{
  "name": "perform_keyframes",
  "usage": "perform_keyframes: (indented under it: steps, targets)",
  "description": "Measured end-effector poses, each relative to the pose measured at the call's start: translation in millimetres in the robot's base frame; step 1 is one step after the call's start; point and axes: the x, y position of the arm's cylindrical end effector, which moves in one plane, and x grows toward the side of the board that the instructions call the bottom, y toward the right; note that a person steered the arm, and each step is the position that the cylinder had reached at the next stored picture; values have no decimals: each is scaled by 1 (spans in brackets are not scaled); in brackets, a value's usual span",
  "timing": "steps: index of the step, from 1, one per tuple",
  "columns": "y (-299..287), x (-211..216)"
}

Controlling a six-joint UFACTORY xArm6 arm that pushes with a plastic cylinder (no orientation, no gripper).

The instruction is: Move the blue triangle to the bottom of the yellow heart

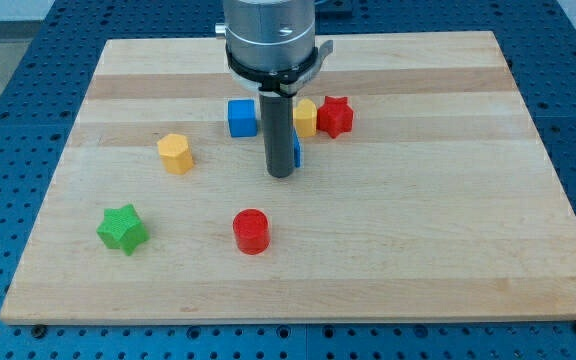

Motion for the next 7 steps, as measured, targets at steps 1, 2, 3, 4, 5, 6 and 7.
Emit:
perform_keyframes:
  steps: [1,2,3,4,5,6,7]
  targets:
    - [19,12]
    - [20,12]
    - [0,7]
    - [-4,-3]
    - [-4,-6]
    - [-4,-8]
    - [-1,-8]
